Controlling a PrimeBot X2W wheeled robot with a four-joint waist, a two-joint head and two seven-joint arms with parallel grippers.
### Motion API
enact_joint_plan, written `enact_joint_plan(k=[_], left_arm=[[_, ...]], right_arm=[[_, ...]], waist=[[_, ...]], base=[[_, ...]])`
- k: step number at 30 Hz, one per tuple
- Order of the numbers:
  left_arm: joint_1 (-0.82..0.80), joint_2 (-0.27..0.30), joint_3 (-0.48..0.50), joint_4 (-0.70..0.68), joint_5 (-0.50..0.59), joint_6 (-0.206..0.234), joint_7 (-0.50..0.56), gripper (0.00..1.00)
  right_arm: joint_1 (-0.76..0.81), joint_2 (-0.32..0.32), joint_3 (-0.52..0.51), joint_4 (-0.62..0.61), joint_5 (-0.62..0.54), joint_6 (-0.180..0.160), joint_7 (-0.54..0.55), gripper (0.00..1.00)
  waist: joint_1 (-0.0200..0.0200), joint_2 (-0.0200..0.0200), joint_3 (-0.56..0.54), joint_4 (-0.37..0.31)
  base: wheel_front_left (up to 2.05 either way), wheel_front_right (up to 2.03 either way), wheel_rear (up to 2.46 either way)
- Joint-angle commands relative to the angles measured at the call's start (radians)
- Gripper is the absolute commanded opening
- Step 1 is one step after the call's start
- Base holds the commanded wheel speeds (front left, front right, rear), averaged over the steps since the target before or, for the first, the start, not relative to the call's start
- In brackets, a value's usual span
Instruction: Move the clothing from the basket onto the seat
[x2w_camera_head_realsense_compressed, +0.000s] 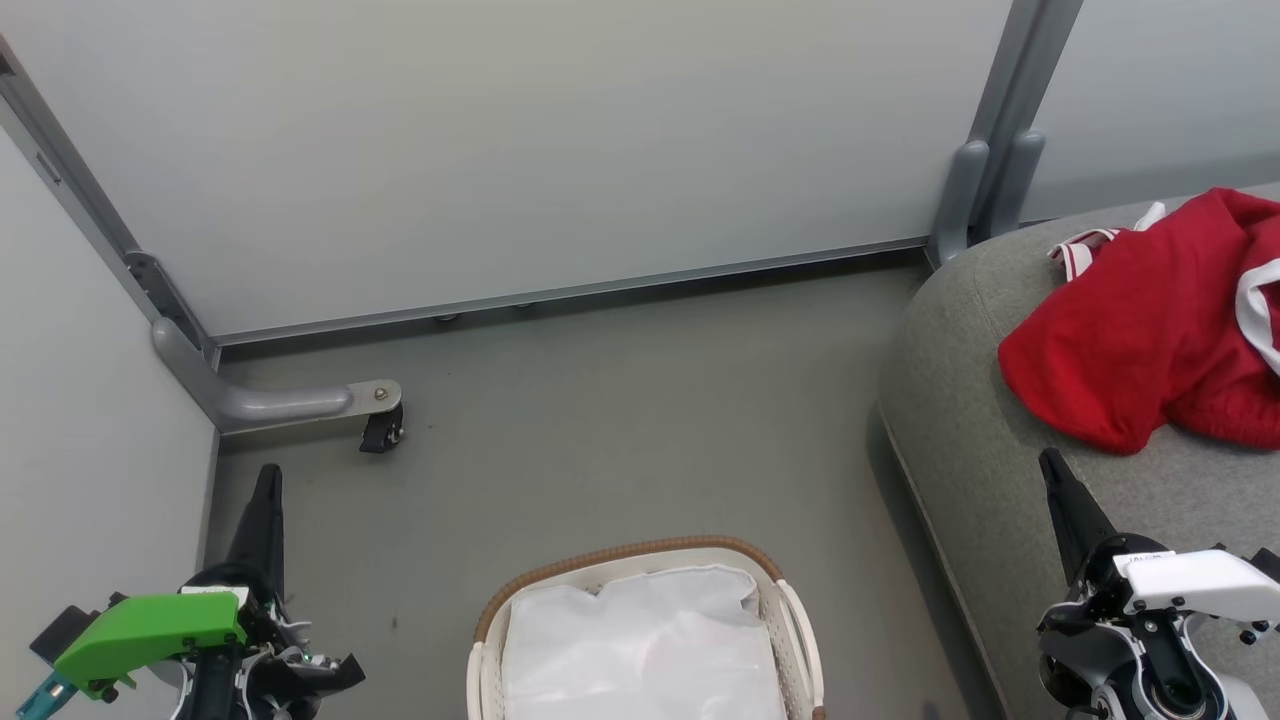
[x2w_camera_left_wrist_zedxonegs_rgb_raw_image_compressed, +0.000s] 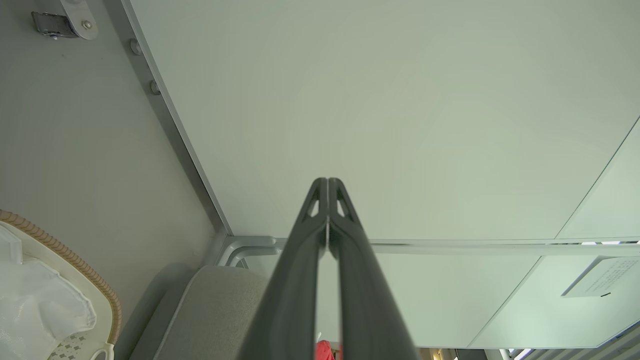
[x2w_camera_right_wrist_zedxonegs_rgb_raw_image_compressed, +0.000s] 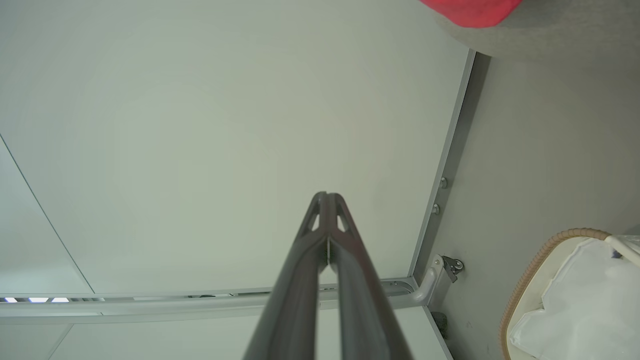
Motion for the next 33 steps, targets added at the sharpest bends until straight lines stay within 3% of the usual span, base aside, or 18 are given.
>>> enact_joint_plan(k=[1,33], left_arm=[[-0.010,0.006,0.003,-0.001,-0.001,-0.004,0.004,0.00],[-0.010,0.005,0.004,-0.001,0.000,-0.004,0.005,0.00]], right_arm=[[-0.008,-0.006,-0.002,-0.005,0.003,0.000,0.003,0.00],[-0.008,-0.006,-0.002,-0.005,0.003,0.000,0.003,0.00]], waist=[[0.0000,0.0000,0.000,0.000],[0.0000,0.0000,0.000,0.000]], base=[[0.00,0.00,0.00],[0.00,0.00,0.00]])
